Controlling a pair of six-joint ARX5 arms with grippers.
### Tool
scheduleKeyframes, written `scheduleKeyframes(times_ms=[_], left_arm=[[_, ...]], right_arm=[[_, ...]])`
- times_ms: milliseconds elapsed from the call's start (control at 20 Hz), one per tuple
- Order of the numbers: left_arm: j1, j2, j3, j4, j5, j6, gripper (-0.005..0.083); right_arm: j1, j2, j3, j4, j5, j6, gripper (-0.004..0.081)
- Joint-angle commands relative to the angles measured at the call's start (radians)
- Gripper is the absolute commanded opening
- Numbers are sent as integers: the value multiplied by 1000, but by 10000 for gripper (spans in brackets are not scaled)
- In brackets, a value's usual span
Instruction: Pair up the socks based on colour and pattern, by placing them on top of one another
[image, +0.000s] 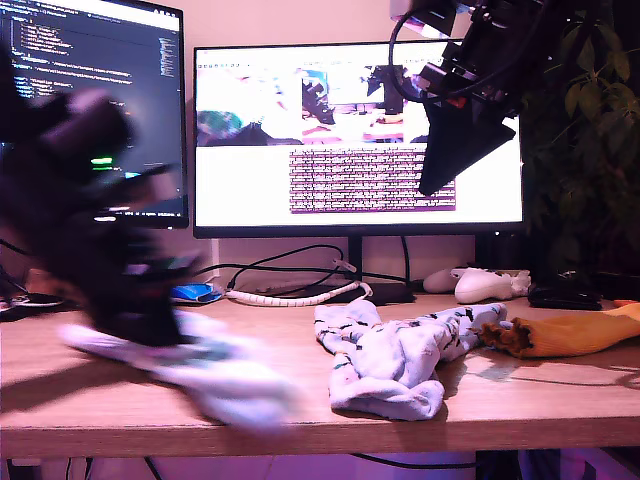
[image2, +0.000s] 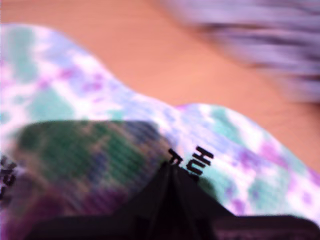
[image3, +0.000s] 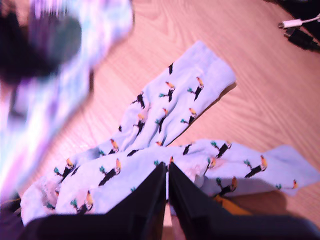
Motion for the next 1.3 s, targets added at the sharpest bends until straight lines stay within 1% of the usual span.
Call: scheduleKeyframes(times_ms=[0,100,200,300,350,450,600,750,800,900,950,1000,1050,1100,1150,1200,1250], left_arm=[[53,59,-56,-56,-43,21,-21],[100,59,-48,-55,-49,22,-21],[125,59,-29,-57,-37,21,-21],[127,57,9,-92,27,20,-21],[121,55,36,-116,63,20,-20],[97,45,85,-160,134,21,-11],[71,11,134,-208,214,21,-11],[39,-51,139,-216,219,29,-11],[30,-71,139,-216,219,48,-11],[10,-98,139,-220,220,47,-11],[0,-105,139,-229,220,47,-11],[-10,-106,139,-238,220,47,-11],[-22,-106,139,-245,220,47,-11],[-33,-106,139,-251,220,47,-11],[-42,-106,139,-253,220,47,-11],[-48,-106,139,-254,220,47,-11],[-52,-106,139,-259,220,47,-11]], right_arm=[[2,22,-11,0,-4,21,-10],[2,35,-11,-14,-4,22,-10],[2,63,-11,-27,-5,22,-10],[2,86,-11,-26,-4,23,-10],[2,92,-11,-16,-4,19,-10],[2,92,-11,3,4,-28,-9],[2,92,-11,-40,7,-93,-10],[2,92,-11,-78,3,-92,-10],[2,92,-11,-73,4,-92,-10],[2,92,-12,-65,4,-19,-10],[2,92,-13,-80,15,-46,-10],[1,93,-13,-97,28,-132,-10],[0,93,-13,-111,40,-194,-10],[-6,93,-13,-126,61,-190,-11],[-14,94,-13,-129,72,-123,-10],[-22,94,-13,-125,85,21,-10],[-34,95,-13,-113,90,187,-7]])
